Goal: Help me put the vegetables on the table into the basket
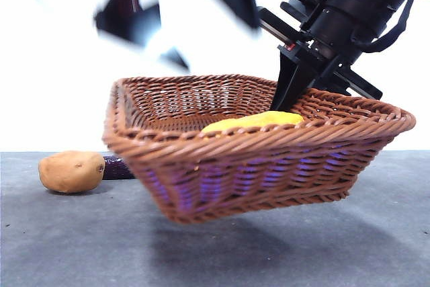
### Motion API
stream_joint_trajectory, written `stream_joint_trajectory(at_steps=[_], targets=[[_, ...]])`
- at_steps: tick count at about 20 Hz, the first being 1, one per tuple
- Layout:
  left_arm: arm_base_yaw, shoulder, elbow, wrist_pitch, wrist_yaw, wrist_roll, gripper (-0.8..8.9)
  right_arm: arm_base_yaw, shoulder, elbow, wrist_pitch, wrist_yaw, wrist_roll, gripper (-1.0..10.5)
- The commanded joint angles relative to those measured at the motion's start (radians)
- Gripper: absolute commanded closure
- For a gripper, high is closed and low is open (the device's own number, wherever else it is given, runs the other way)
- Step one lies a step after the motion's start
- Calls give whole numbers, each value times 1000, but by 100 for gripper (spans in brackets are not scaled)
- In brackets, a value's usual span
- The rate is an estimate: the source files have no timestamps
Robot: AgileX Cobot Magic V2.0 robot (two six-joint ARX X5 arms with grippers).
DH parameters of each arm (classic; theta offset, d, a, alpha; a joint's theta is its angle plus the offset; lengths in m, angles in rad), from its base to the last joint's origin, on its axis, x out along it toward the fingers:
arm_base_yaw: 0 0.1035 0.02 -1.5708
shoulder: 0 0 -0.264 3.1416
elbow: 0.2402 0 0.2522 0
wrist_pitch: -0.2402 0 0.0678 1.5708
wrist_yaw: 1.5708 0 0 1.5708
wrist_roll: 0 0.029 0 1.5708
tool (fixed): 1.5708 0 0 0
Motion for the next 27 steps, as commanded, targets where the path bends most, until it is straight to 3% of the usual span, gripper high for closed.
stream_joint_trajectory(at_steps=[1, 3, 6, 9, 14, 18, 27], targets=[[45, -85, 89, -74, -58, 59, 312, -16, 0, -3, 13, -8, -11, 958], [125, -137, 183, -199, -134, 159, 312, -37, -7, -2, 13, -51, -17, 958], [320, -162, 234, -275, -151, 346, 312, -55, -58, 8, -3, -69, -42, 958], [520, -122, 234, -267, -140, 324, 312, -75, -129, 22, -31, -76, -65, 959], [697, 67, 234, -261, -119, 30, 311, -90, -214, 26, -78, -72, -92, 958], [717, 233, 234, -227, -9, -169, 311, -90, -225, 26, -116, -71, -122, 958], [739, 383, 234, -181, -9, -557, 310, -90, -229, 26, -158, -46, -216, 958]])
